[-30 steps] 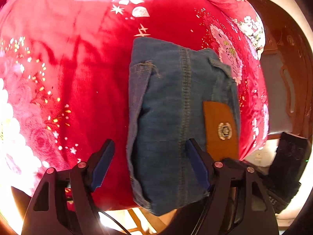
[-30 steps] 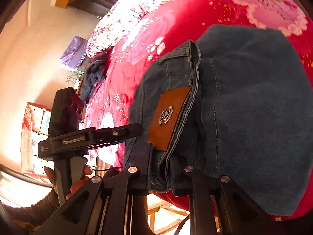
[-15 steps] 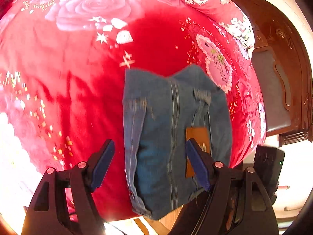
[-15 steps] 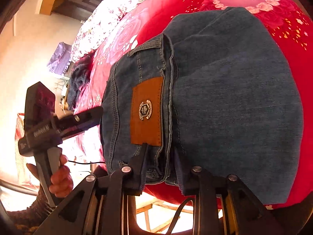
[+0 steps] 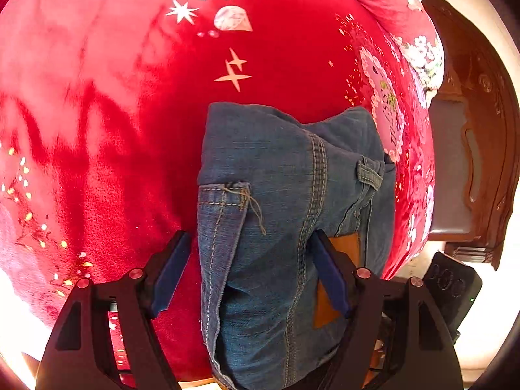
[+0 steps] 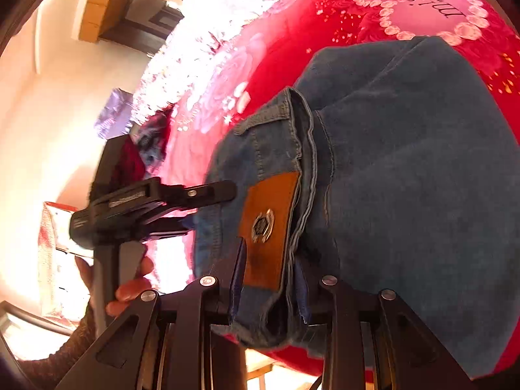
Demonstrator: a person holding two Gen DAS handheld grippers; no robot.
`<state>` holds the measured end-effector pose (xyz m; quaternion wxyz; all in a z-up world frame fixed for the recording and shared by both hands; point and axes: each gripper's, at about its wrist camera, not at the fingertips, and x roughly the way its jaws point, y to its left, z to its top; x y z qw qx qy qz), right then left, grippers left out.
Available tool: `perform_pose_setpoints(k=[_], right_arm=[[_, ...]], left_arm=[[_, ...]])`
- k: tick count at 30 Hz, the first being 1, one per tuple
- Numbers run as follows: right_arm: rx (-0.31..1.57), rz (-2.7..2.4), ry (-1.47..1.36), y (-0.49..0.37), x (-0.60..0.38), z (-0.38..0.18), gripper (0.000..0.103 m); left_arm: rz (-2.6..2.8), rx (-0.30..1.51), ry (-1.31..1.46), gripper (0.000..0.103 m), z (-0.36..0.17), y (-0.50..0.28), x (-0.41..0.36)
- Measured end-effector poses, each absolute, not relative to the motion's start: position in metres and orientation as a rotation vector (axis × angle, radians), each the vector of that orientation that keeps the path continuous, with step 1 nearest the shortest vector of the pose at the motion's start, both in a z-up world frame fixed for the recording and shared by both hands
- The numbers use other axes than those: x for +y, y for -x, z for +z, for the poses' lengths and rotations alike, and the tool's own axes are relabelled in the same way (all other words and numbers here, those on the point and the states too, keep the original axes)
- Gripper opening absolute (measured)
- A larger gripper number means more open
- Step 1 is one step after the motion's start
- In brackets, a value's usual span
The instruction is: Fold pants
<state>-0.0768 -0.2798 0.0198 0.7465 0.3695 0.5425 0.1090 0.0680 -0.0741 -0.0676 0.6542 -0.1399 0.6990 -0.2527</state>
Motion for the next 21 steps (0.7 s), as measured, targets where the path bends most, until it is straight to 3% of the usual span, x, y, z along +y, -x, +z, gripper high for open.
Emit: perform_pose_setpoints(k=[2,5,10,13,14,18,21], right_arm=[[1.191,0.238,-0.752,0.071,-0.273,0.024,0.025],[1.108,0.290,-0.769,0.073,-0.275,0.052,0.010],[0.944,0.275,-0.819,0.102,-0.313,0.100,0.009],[0.901,0.197,-0.821,0.122,-0.343,0.107,0.009],[0.903,0.154,-0.815,0.128,-0.353,0.104,0.009],[1.041,-0.036,-0.890,0.138,-0.393,0.042,0.009],[1.087,-0.042,-0.989,0.148,-0.402,0.005,0.016]], left_arm=[[-0.570,1.569,0.322,0.049,-0.060,-0.064,-0.073],[-0.581,1.512,0.315,0.037,-0.031,-0.052,-0.072],[-0.698,1.381,0.275,0.036,0.032,-0.030,-0.108],[-0.740,1.344,0.158,0.049,0.039,-0.026,-0.152],[-0.728,1.349,0.114,0.057,0.032,-0.026,-0.167],[-0.675,1.482,-0.007,0.057,-0.020,-0.025,-0.214],[-0.671,1.469,-0.018,0.057,-0.016,-0.019,-0.212]])
